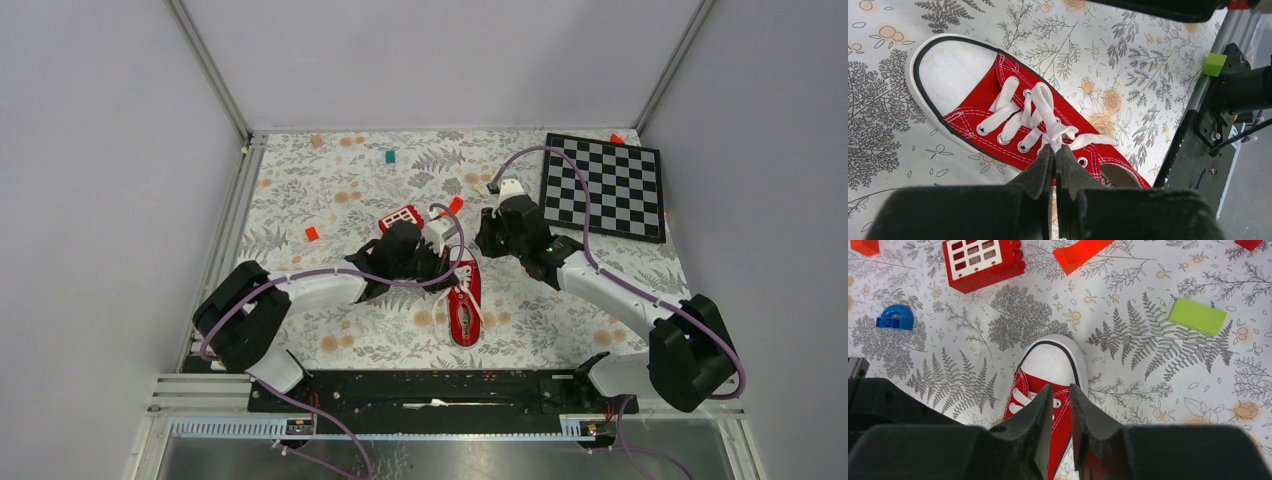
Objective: Tie the shoes
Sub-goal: Cross the shoelace with the shoelace.
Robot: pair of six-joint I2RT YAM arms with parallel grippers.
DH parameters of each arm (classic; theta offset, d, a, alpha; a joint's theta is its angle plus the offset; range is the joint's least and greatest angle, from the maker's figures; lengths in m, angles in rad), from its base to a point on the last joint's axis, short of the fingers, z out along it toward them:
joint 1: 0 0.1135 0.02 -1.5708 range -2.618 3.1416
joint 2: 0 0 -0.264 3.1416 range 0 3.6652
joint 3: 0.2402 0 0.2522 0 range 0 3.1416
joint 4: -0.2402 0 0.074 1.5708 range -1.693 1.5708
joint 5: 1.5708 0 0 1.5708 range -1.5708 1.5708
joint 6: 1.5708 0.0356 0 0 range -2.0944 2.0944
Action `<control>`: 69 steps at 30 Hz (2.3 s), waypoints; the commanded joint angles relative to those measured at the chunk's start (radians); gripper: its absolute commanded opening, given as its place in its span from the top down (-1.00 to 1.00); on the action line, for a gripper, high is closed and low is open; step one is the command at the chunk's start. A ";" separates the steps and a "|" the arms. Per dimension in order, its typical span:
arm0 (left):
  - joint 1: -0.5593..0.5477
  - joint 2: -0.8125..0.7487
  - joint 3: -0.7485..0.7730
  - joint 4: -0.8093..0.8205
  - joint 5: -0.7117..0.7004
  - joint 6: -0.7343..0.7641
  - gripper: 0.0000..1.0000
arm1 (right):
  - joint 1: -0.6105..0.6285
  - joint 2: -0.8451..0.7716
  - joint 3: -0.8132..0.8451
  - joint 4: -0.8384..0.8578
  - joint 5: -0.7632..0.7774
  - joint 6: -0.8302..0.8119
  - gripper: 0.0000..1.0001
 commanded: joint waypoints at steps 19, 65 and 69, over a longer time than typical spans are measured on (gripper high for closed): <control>0.000 -0.027 -0.002 0.044 0.028 0.015 1.00 | -0.023 -0.036 -0.109 -0.040 -0.157 0.357 0.24; 0.000 -0.029 -0.001 0.042 0.022 0.012 1.00 | -0.023 -0.014 -0.168 0.056 -0.216 0.408 0.25; 0.001 -0.032 0.000 0.042 0.022 0.012 1.00 | -0.023 0.009 -0.162 0.072 -0.250 0.410 0.25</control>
